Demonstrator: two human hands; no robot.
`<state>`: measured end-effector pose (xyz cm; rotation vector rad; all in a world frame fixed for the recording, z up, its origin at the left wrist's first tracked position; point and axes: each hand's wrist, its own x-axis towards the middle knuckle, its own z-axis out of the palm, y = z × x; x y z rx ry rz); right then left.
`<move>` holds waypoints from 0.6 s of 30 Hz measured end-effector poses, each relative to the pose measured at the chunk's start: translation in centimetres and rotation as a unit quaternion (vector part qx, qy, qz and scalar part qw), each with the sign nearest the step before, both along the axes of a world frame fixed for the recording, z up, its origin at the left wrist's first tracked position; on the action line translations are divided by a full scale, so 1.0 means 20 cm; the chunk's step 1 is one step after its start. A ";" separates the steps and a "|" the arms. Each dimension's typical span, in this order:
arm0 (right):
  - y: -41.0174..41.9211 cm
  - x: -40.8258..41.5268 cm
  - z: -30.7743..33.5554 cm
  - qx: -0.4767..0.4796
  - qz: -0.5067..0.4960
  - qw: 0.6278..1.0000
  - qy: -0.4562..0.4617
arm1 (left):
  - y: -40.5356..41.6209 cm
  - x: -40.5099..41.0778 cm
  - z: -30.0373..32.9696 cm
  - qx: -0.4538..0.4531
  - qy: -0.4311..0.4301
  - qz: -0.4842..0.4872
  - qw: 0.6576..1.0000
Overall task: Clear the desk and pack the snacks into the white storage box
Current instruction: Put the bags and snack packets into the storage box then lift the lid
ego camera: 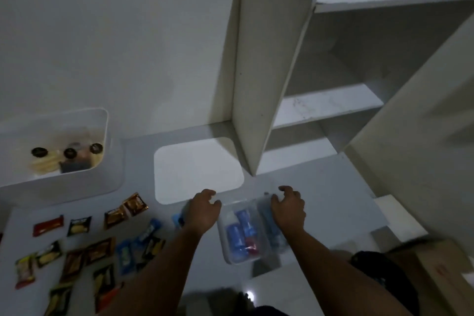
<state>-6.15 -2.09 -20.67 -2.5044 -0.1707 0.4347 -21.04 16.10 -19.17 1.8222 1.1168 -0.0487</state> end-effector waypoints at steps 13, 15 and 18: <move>-0.35 0.24 -0.19 0.025 -0.037 0.987 0.154 | -0.36 -0.07 -0.12 -0.196 0.035 0.155 0.968; -0.33 0.30 -0.15 0.051 -0.034 0.987 0.146 | -0.36 -0.06 -0.12 -0.217 0.026 0.172 0.961; -0.25 0.36 -0.11 0.107 -0.006 0.980 0.167 | -0.37 -0.05 -0.09 -0.259 0.005 0.207 0.943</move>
